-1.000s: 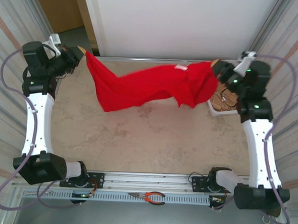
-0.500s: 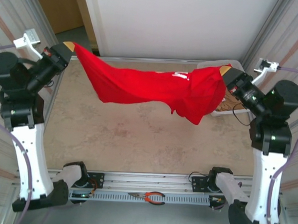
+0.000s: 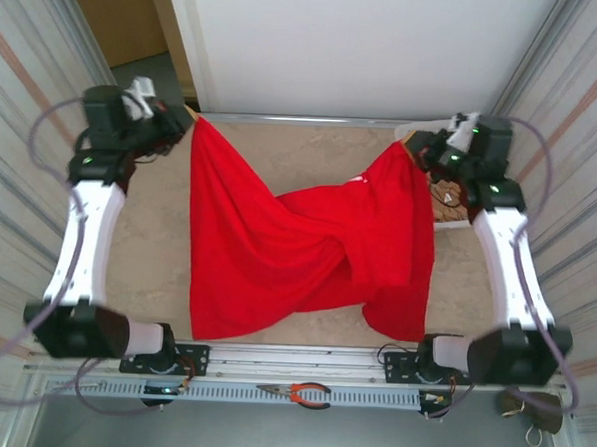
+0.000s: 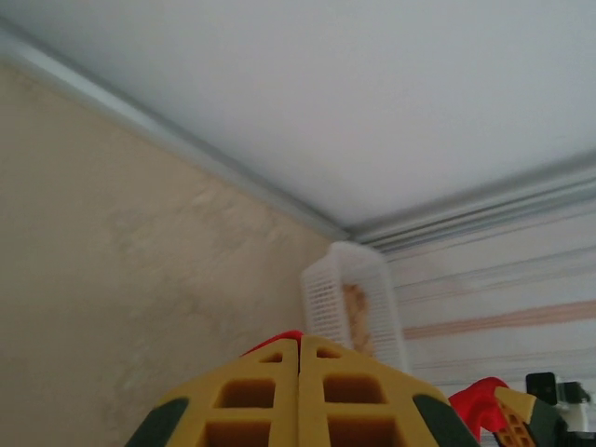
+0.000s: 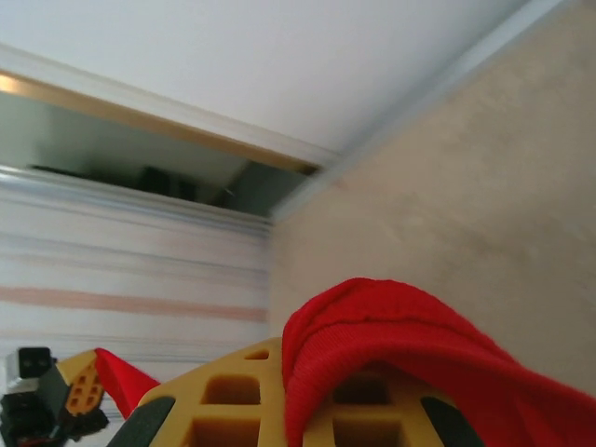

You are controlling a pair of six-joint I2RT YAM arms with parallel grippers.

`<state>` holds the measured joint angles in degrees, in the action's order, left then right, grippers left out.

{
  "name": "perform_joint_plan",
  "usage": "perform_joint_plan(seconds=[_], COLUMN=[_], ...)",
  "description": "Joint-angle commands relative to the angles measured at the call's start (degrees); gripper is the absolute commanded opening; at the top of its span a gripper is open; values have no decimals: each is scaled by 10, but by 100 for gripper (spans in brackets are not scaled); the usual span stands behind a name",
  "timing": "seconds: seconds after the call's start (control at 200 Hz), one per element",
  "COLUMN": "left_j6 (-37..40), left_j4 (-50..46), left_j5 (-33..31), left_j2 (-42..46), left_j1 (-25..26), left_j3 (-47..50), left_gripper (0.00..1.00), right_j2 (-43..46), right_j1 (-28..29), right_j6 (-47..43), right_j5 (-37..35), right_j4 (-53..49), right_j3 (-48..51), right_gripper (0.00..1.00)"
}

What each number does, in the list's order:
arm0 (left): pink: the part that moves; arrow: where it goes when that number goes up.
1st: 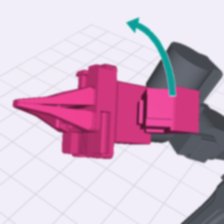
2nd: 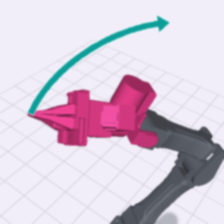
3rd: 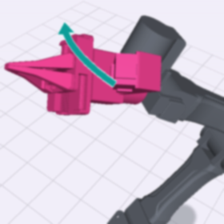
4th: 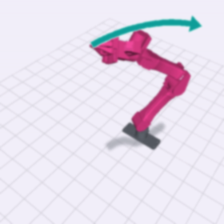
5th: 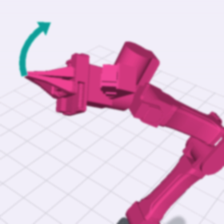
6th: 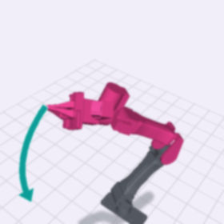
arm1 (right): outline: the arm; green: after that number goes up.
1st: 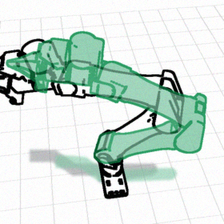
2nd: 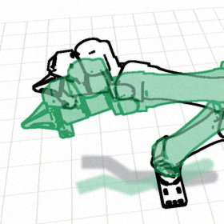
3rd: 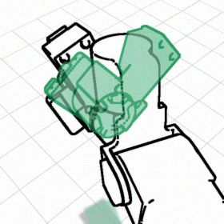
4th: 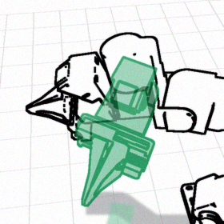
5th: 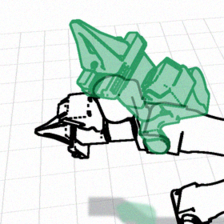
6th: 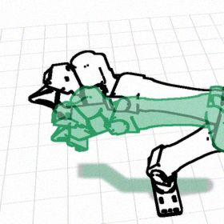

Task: Fold the inside-out t-shirt

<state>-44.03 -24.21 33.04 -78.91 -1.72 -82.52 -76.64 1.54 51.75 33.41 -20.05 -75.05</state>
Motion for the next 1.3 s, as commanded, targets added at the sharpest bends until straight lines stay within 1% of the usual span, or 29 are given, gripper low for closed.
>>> perform_joint_plan(seconds=[0.0, 0.015, 0.03, 0.055, 0.08, 0.105, 0.185, 0.215, 0.276, 0.341, 0.371, 0.451, 0.536, 0.681, 0.802, 0.867, 0.922, 1.022, 1.182, 1.222, 1.242, 1.262, 1.298], left_j6=[60, 61, 64, 71, 80, 86, 105, 110, 116, 125, 129, 122, 100, 67, 43, 25, 16, 10, 15, 13, 11, 11, 12], left_j4=[14, 17, 18, 21, 16, 9, -1, -8, -19, -27, -33, -50, -59, -55, -45, -28, -17, 2, 15, 22, 24, 28, 31], left_j5=[-62, -66, -69, -71, -73, -76, -75, -76, -73, -85, -91, -106, -105, -126, -171, -187, -188, -187, -192, -192, -192, -192, -193], left_j2=[-55, -68, -81, -104, -126, -146, -188, -196, -197, -178, -166, -132, -97, -46, -21, -16, -21, -35, -63, -71, -75, -80, -89], left_j1=[17, 18, 17, 17, 16, 15, 15, 15, 16, 18, 19, 18, 25, 65, 96, 108, 112, 119, 128, 128, 128, 128, 128], left_j3=[25, 23, 19, 10, -4, -19, -55, -65, -69, -48, -33, 18, 88, 216, 296, 336, 359, 386, 395, 398, 399, 399, 396], left_gripper=[0, 0, 0, 0, 0, 1, 30, 39, 49, 58, 60, 62, 62, 63, 64, 64, 64, 64, 64, 64, 64, 64, 64], right_j2=[-75, -88, -102, -120, -131, -135, -121, -108, -79, -49, -39, -27, -31, -32, -42, -52, -63, -77, -92, -99, -103, -107, -111], right_j1=[16, 17, 18, 21, 24, 30, 50, 56, 66, 80, 86, 105, 117, 113, 104, 103, 103, 104, 105, 105, 105, 104, 105], right_j6=[-89, -102, -114, -131, -147, -158, -182, -182, -172, -162, -160, -160, -172, -181, -185, -185, -185, -183, -178, -179, -178, -179, -181], right_j5=[-13, -9, -9, -17, -24, -30, -66, -81, -102, -125, -140, -182, -241, -299, -283, -266, -258, -250, -258, -250, -245, -239, -233], right_j4=[38, 39, 31, 9, -7, -19, -51, -55, -52, -42, -41, -42, -67, -73, -56, -45, -39, -28, -17, -11, -7, -5, -1], right_j3=[-4, -9, -18, -32, -42, -44, -22, -1, 56, 121, 152, 210, 242, 278, 301, 308, 311, 315, 325, 327, 327, 326, 326], right_gripper=[28, 39, 47, 55, 58, 60, 60, 59, 59, 59, 59, 60, 61, 66, 67, 67, 66, 65, 65, 61, 57, 49, 29])
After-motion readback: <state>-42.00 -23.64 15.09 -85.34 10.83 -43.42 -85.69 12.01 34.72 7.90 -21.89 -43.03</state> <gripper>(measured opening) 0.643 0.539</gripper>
